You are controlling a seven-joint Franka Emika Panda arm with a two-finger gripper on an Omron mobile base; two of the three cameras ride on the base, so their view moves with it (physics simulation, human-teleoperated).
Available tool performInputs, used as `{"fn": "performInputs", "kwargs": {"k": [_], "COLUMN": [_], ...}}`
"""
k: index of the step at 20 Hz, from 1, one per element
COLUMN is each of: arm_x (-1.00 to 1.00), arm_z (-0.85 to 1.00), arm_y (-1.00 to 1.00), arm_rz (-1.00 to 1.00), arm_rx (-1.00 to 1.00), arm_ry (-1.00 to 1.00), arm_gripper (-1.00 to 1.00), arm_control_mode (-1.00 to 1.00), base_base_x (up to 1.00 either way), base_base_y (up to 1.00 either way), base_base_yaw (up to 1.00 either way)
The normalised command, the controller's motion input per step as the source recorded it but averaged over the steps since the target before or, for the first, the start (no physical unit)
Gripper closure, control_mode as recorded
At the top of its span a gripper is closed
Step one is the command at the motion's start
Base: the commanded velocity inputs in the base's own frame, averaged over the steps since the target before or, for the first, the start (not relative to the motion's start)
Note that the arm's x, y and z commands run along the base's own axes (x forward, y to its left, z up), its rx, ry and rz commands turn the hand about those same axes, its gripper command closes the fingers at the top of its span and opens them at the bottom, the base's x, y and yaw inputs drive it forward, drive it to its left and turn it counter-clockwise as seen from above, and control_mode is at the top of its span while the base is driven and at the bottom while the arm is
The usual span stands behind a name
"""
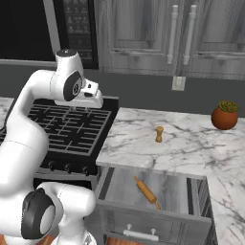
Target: Pick the rolling pin from the drawer and place it on the counter.
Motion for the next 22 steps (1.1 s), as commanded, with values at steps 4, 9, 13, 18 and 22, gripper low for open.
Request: {"fn": "performInputs", "kwargs": {"k": [4,9,13,18,22], "arm_x": [0.0,0.0,0.0,0.0,0.0], "arm_z": [0.0,0.0,0.0,0.0,-0.1], "arm_y": [0.0,0.0,0.0,0.0,-0.16], "arm_rz": [0.0,0.0,0.0,0.0,0.0], "arm_rx": [0.0,0.0,0.0,0.0,0.03], "arm_ry": [0.0,0.0,0.0,0.0,0.0], "arm_gripper": [-1.0,-1.0,-1.0,-1.0,-1.0], "arm_control_mode": [1.0,1.0,1.0,1.0,-1.0], "base_base_x": [-0.13,-0.5,-0.64,-0.5,-0.05], "base_base_y": [-0.04,-0.29,-0.28,-0.27,-0.14], "base_base_yaw": [0.0,0.0,0.0,0.0,0.0]}}
